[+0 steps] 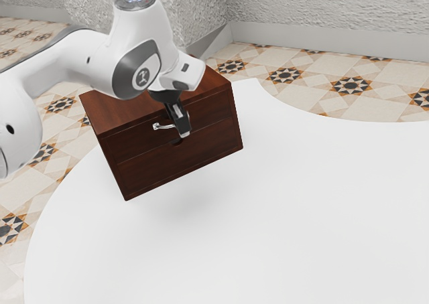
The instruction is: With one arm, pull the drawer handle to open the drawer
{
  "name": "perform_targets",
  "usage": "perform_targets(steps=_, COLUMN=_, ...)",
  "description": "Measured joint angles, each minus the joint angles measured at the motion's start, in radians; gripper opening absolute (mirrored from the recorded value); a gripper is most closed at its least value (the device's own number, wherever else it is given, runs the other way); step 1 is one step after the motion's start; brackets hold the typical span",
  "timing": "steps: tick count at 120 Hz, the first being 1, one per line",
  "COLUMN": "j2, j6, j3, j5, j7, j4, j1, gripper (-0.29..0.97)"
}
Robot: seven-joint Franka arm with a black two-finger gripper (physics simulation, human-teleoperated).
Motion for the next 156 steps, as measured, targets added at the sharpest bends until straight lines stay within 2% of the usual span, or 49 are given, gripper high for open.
perform_targets(steps=90, j2=0.03, j6=0.004, j3=0.0, j5=-0.006, j7=-0.019, j4=0.001, j1=0.016, gripper=0.4)
perform_targets(steps=111, j2=0.028, j6=0.002, j3=-0.001, j5=-0.008, j7=-0.025, j4=0.0, j1=0.016, gripper=0.28)
perform_targets(steps=136, j2=0.022, j6=-0.01, j3=-0.002, j5=-0.02, j7=-0.036, j4=0.002, j1=0.013, gripper=0.03)
perform_targets(steps=156, j2=0.02, j6=-0.022, j3=-0.005, j5=-0.019, j7=-0.045, j4=0.001, j1=0.008, gripper=-0.06)
